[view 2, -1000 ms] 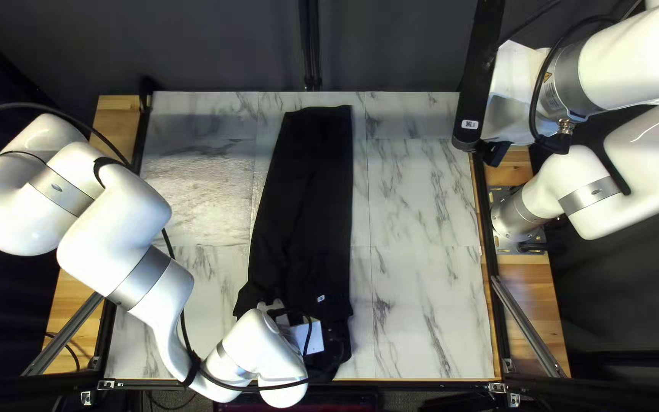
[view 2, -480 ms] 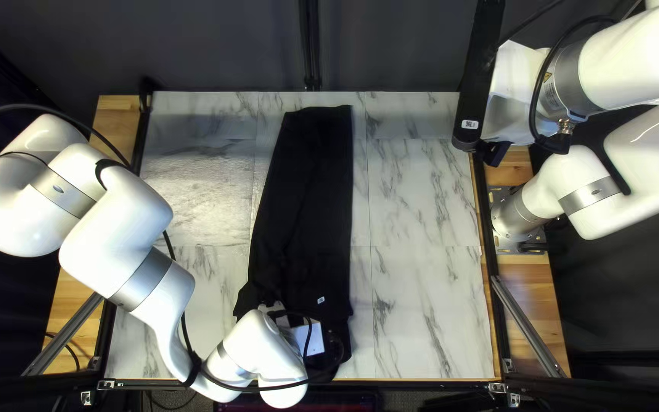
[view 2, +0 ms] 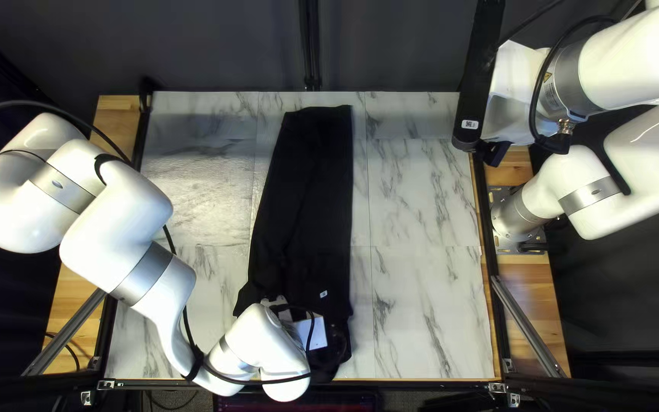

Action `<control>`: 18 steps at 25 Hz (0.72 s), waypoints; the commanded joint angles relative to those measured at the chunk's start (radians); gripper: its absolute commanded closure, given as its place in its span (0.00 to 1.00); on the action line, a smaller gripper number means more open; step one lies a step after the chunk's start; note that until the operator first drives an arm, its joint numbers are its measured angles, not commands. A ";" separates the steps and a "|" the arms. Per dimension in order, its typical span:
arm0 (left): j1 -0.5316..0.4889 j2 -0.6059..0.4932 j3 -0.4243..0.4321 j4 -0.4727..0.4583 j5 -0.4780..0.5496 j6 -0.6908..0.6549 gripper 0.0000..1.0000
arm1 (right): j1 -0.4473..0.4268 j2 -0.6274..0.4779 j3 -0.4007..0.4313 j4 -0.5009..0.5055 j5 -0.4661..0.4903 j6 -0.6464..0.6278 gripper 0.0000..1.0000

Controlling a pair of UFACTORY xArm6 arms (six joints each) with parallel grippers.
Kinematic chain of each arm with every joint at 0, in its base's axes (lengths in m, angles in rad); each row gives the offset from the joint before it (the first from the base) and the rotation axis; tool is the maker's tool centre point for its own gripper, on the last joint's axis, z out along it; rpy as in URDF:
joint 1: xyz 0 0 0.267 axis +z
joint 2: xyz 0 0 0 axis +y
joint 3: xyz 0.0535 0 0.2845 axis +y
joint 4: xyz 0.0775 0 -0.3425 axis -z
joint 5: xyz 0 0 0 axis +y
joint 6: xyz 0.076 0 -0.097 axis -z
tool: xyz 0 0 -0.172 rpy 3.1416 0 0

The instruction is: Fold t-shirt

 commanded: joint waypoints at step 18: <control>-0.025 0.048 -0.107 0.008 0.082 0.006 1.00 | 0.000 0.000 0.000 0.000 0.000 0.000 0.00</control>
